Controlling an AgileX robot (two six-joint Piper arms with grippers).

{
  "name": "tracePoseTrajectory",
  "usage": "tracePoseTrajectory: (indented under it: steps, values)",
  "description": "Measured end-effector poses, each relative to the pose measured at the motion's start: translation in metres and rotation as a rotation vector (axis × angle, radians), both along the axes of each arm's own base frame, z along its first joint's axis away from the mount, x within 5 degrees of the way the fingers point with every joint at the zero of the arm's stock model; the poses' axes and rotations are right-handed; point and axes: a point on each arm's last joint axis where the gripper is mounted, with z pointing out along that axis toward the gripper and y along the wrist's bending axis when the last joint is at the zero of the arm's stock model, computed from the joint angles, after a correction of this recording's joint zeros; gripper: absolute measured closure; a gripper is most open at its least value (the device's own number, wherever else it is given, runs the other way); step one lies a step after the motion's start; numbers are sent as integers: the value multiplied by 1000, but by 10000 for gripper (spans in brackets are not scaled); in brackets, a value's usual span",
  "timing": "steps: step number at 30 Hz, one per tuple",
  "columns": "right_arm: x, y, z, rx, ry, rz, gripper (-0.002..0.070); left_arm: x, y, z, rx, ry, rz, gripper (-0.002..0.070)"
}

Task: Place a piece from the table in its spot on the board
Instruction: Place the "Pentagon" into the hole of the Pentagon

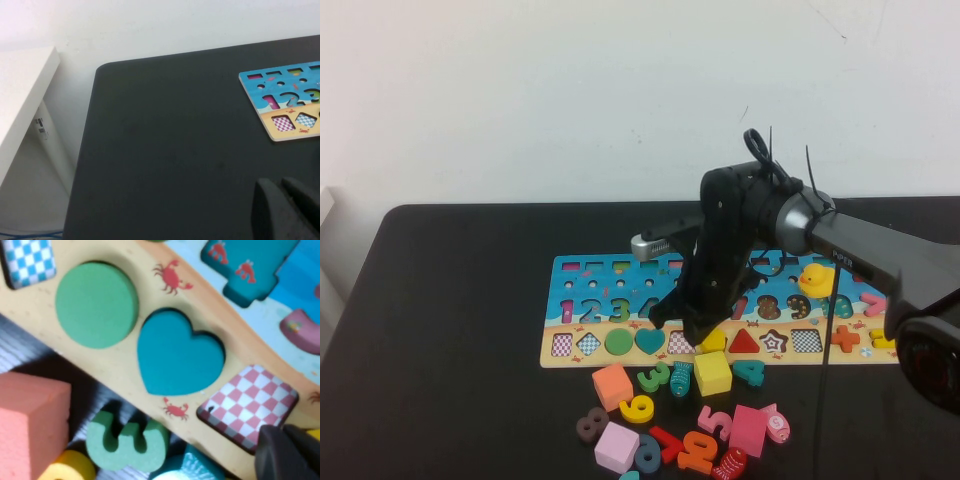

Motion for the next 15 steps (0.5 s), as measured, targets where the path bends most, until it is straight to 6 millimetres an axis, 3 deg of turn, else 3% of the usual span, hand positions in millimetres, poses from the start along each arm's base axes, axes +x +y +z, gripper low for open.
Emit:
tracePoseTrajectory:
  steps: [15]
  values:
    - [2, -4, 0, -45, -16, -52, 657, 0, 0, 0, 0, 0, 0, 677]
